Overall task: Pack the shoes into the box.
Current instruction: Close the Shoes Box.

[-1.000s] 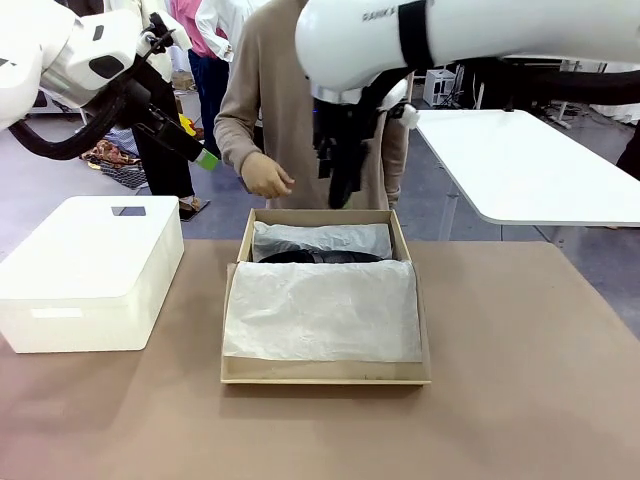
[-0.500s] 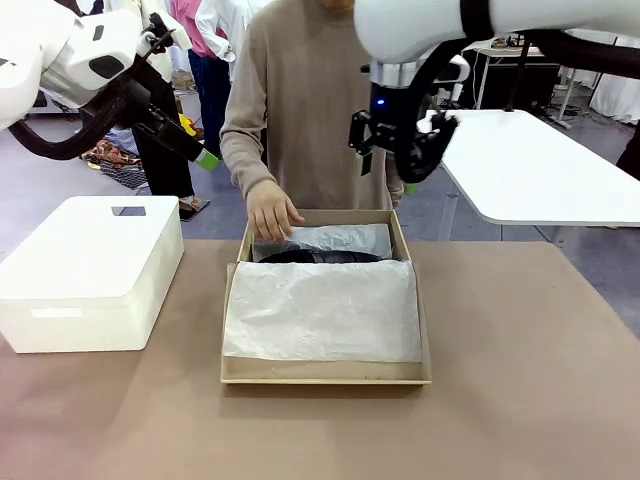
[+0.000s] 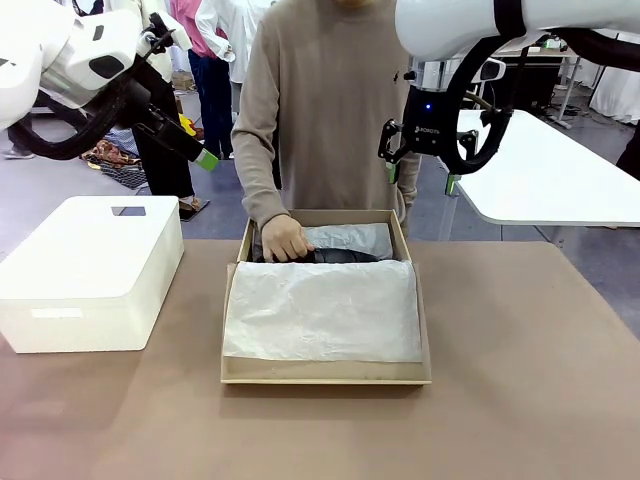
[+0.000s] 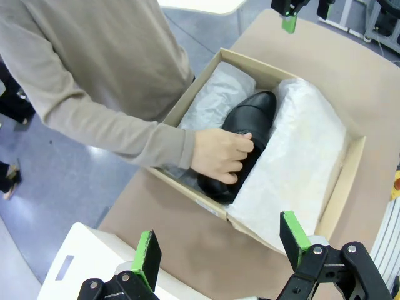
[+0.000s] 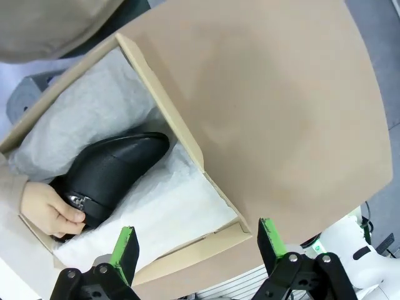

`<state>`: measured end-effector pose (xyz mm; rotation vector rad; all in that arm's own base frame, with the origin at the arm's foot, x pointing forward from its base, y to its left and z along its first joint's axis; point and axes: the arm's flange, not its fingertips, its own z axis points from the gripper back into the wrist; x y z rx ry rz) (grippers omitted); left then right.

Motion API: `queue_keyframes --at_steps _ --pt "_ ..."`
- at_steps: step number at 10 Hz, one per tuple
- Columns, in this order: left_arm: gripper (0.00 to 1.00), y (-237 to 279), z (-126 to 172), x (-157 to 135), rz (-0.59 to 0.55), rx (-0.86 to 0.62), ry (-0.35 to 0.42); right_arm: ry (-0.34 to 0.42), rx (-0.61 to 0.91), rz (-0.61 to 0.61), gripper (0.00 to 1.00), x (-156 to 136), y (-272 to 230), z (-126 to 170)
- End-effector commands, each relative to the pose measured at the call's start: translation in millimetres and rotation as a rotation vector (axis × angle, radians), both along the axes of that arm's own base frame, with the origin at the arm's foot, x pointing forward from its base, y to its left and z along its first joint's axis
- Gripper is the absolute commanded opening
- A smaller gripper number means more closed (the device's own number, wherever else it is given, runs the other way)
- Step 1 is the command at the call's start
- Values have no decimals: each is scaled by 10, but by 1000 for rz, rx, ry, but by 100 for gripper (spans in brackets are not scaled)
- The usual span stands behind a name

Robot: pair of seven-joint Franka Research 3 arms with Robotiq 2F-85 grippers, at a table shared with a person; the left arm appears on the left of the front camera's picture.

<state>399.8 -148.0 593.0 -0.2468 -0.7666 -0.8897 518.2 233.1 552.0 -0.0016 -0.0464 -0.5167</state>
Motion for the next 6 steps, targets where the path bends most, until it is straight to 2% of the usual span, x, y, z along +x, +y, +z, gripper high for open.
queue_keyframes --at_steps 1,6 --pt "100 22 -13 8 -19 -14 -3 -8 5 -7 100 -9 32 40" --pt "100 22 -13 8 -19 -14 -3 -8 5 -7 100 -9 32 40"
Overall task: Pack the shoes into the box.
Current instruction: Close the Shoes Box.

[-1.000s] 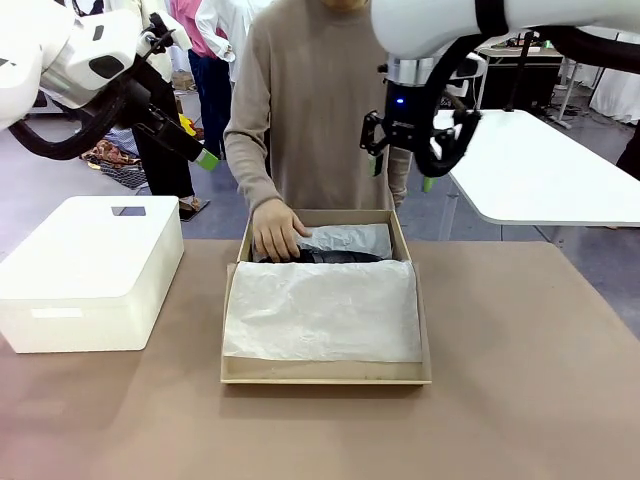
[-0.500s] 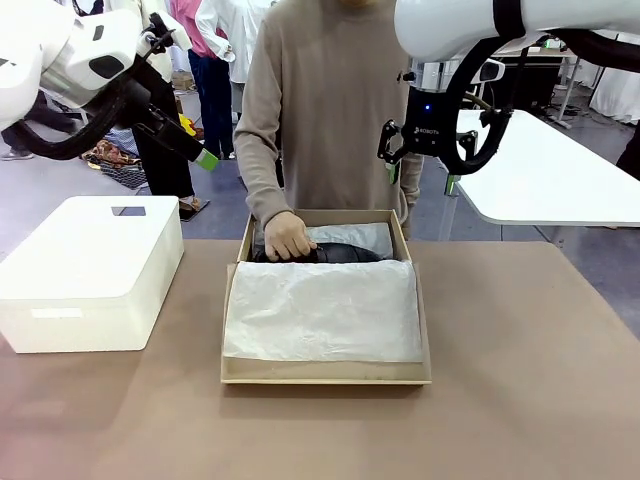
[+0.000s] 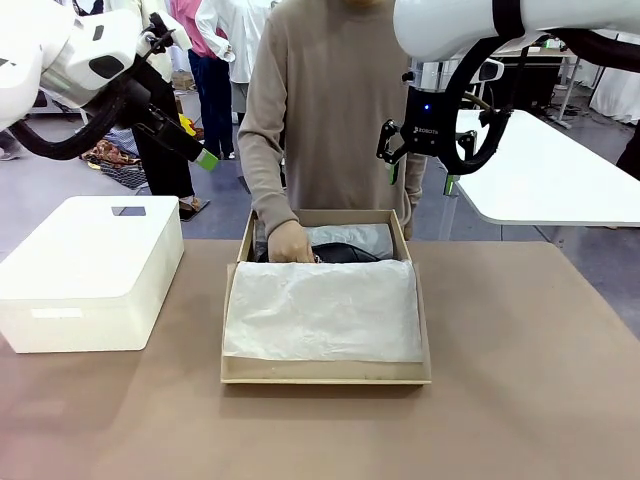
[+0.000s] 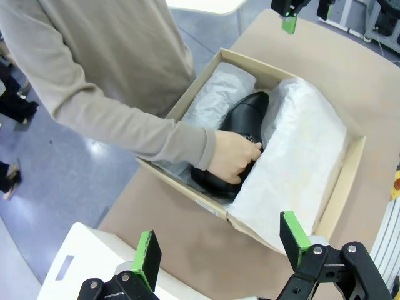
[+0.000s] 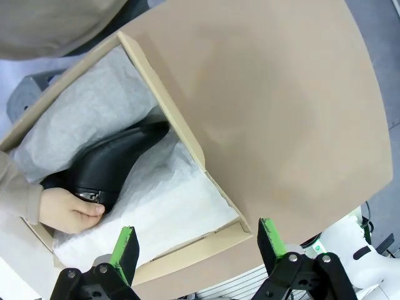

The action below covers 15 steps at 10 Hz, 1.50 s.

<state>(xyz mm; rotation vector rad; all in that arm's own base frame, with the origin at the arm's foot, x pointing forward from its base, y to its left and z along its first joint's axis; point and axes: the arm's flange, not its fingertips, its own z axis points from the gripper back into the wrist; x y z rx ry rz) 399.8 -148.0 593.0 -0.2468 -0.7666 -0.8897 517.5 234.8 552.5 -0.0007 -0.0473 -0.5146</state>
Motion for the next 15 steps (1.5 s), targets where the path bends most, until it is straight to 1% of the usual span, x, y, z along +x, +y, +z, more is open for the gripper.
queue_keyframes --at_steps 1,4,5,7,8,10,11,12,14,15 --pt "100 22 -13 8 -19 -14 -3 0 0 0 100 0 0 0" --pt "100 22 -13 8 -19 -14 -3 50 55 335 100 -42 -398 88" --pt "100 22 -13 8 -19 -14 -3 48 85 449 100 -72 -552 113" --pt "100 22 -13 8 -19 -14 -3 22 137 702 100 -130 -815 162" --pt "100 22 -13 8 -19 -14 -3 21 160 798 100 -148 -954 178" --pt "100 22 -13 8 -19 -14 -3 -34 252 993 100 -186 -1249 214" --pt "100 22 -13 8 -19 -14 -3 -74 301 1068 100 -196 -1394 220" --pt "100 22 -13 8 -19 -14 -3 -100 351 1130 86 -205 -1523 226" --pt "100 22 -13 8 -19 -14 -3 -126 347 1261 47 -255 -1686 194" --pt "100 22 -13 8 -19 -14 -3 -140 324 1284 28 -270 -1706 167"
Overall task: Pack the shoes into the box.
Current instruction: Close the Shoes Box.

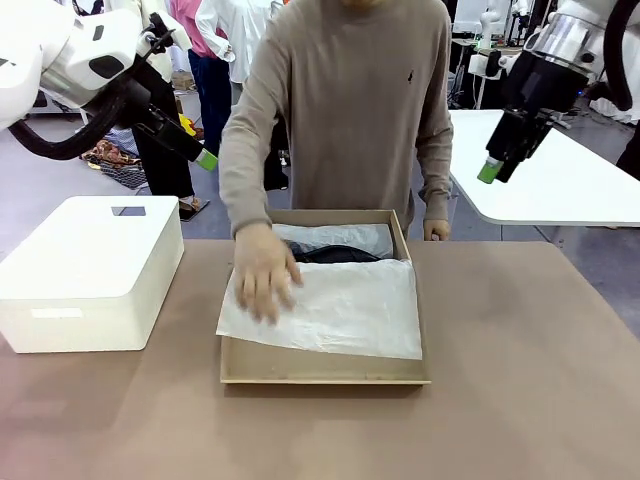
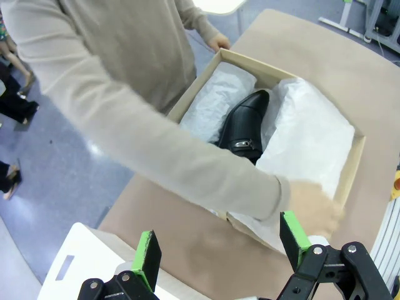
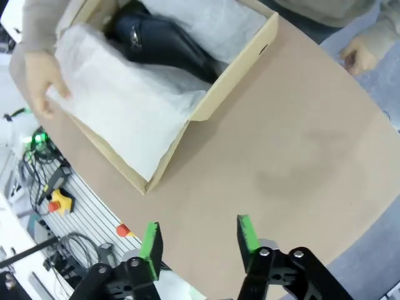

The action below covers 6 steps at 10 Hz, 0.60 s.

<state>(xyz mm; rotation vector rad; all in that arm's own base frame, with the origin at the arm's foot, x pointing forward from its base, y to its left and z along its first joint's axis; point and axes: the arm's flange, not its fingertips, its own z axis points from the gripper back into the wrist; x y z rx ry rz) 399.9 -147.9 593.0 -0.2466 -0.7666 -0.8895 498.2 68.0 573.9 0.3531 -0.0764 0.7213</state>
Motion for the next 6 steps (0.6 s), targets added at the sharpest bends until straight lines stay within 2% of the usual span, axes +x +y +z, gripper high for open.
queue_keyframes --at_steps 1,2,4,6 --pt "100 21 -13 8 -19 -14 -3 -53 8 65 8 -94 -51 -78" --pt "100 21 -13 8 -19 -14 -3 -99 -6 91 0 -114 -55 -102" --pt "100 21 -13 8 -19 -14 -3 -174 -16 125 0 -134 -31 -143" --pt "100 21 -13 8 -19 -14 -3 -181 -38 179 0 -146 22 -168"
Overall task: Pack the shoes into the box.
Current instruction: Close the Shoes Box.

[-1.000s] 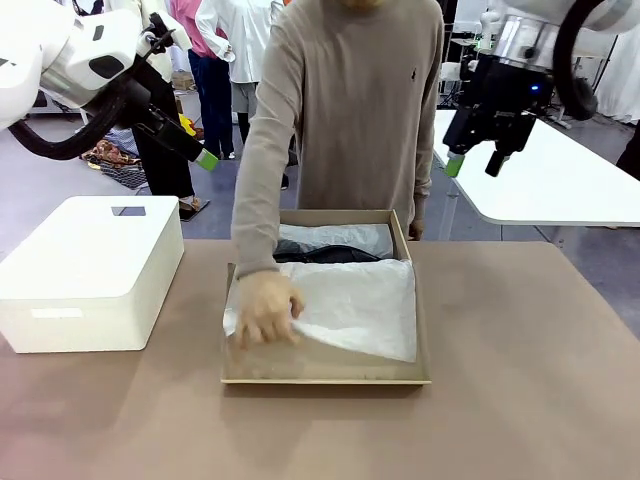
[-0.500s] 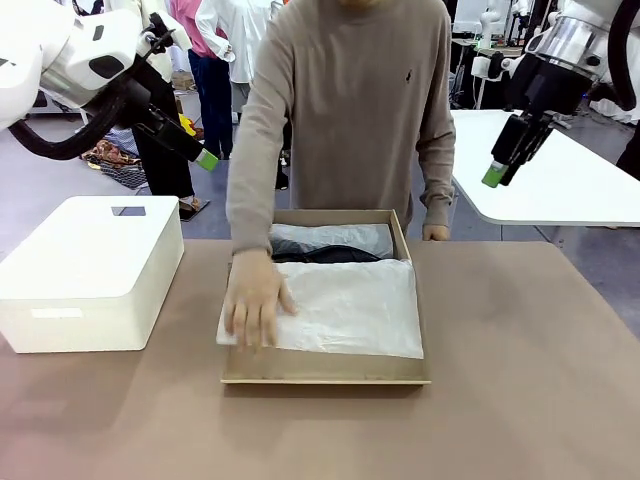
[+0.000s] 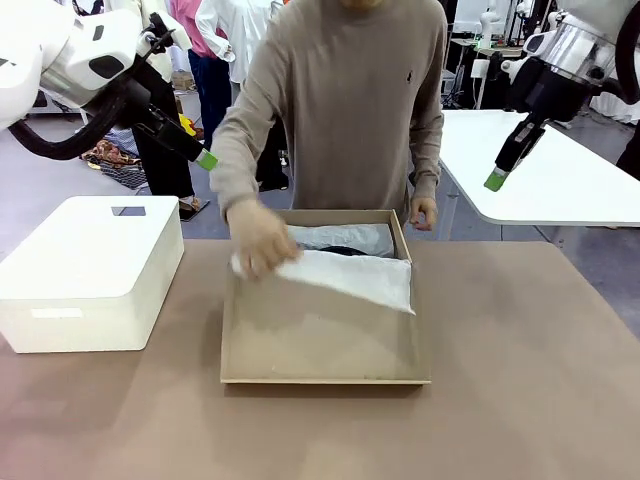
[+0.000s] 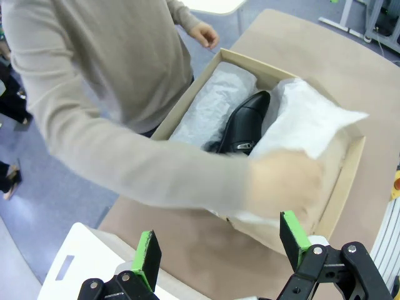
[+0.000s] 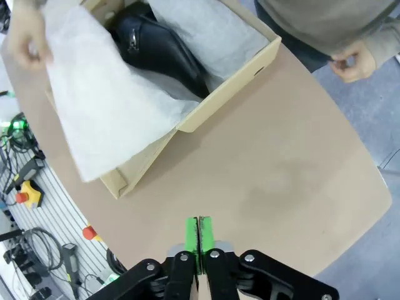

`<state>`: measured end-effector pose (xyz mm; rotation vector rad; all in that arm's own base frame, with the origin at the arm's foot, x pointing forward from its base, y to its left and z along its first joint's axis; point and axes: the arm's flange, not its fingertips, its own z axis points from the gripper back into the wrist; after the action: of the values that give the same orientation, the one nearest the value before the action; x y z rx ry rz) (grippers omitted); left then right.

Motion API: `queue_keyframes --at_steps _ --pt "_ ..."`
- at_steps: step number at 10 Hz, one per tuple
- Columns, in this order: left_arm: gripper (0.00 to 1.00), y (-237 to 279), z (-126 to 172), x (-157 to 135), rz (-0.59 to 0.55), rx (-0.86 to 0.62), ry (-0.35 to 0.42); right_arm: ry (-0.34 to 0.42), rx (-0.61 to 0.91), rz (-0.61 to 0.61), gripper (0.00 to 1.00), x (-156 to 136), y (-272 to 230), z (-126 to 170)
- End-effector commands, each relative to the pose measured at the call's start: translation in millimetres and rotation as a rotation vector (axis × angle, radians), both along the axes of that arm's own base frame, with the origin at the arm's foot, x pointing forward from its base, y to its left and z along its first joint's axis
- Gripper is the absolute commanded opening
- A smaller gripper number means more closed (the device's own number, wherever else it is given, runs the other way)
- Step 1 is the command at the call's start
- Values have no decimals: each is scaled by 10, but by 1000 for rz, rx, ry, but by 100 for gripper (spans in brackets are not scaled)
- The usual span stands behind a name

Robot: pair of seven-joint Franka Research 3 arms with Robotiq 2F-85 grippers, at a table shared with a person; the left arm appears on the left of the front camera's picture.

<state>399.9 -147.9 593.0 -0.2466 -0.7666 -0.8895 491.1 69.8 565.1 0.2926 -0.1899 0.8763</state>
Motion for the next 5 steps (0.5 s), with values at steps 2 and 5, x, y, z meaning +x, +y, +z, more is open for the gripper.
queue_keyframes --at_steps 2,5 --pt "100 21 -13 8 -19 -14 -3 0 0 0 0 0 0 0" --pt "100 21 -13 8 -19 -14 -3 0 0 0 0 0 0 0"
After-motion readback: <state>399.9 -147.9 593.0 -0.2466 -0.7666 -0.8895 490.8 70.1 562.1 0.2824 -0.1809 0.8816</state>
